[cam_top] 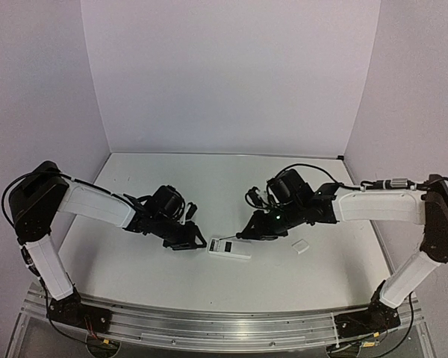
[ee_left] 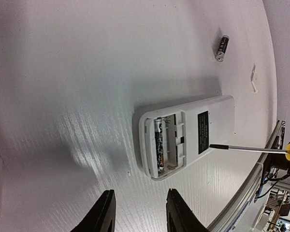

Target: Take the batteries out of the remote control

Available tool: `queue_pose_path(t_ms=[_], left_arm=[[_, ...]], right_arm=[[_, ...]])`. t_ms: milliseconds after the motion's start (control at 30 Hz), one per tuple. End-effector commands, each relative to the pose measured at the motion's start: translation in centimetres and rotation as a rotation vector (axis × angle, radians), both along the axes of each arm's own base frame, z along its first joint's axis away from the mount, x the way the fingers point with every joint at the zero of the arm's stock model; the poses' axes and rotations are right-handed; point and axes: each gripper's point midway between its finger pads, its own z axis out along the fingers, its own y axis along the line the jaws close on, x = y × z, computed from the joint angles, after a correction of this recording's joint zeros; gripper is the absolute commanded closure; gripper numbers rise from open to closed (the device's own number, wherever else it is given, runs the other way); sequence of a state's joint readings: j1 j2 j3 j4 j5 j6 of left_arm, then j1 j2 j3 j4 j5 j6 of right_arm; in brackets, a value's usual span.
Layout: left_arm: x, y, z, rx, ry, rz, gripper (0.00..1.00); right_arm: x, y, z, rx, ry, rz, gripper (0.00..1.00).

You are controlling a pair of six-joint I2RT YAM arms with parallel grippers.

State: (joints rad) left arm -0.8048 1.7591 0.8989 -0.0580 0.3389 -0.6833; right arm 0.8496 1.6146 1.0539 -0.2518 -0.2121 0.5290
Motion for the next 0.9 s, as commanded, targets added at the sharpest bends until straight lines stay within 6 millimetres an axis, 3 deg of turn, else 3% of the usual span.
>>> queue_pose_path(t_ms=[0, 733, 867], left_arm=[[1.7, -0.7, 0.8, -0.034, -0.039, 0.023, 0.66], [1.6, -2.3, -0.8, -0.074, -0.009, -0.037, 0.7], [1.5, -2.3, -1.0, -0.069, -0.002, -0.037, 0.75]], right_arm=[[0.9, 2.4, 1.4, 0.043, -0.03, 0.009, 1.0], [0.3, 1.8, -1.5, -0.006, 0.041, -0.026, 1.0], [0.3, 1.7, -1.9, -0.014, 0.054, -0.043, 1.0]])
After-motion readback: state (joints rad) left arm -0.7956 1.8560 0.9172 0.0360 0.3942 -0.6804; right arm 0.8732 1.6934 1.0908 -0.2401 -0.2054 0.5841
